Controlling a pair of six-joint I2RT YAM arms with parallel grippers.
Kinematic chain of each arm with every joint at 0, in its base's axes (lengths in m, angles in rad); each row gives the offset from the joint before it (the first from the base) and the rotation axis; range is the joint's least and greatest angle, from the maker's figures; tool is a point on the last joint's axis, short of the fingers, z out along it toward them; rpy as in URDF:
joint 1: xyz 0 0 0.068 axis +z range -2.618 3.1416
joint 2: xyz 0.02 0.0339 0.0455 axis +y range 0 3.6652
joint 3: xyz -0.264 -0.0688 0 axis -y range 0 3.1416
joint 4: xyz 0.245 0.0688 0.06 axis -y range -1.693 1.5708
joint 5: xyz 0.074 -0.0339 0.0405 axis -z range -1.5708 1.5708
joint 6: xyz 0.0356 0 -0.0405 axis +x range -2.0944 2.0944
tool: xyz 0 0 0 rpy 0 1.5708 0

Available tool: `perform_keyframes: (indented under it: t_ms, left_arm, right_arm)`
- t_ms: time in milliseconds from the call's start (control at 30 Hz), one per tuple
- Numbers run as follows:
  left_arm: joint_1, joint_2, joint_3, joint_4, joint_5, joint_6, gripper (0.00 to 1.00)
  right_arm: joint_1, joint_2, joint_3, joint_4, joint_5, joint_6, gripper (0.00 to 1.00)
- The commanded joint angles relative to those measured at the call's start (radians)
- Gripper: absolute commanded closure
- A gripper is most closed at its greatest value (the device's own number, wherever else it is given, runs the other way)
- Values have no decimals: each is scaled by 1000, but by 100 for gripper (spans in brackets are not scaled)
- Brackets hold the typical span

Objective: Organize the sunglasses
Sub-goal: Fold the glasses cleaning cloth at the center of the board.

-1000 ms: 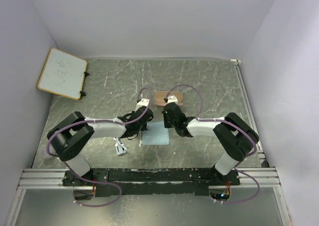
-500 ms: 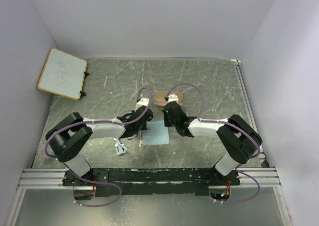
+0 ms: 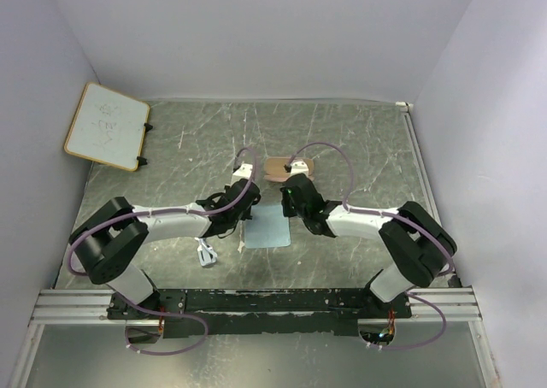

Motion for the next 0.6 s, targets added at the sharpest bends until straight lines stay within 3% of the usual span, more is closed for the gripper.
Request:
perform_keyframes:
  t_ms: [0, 567]
  left_arm:
    - [-4, -39, -20, 23, 5, 20, 93]
    - [-15, -57, -40, 31, 34, 13, 93]
  right_arm:
    - [2, -39, -21, -9, 17, -3, 100]
    - [19, -86, -50, -21, 15, 9, 100]
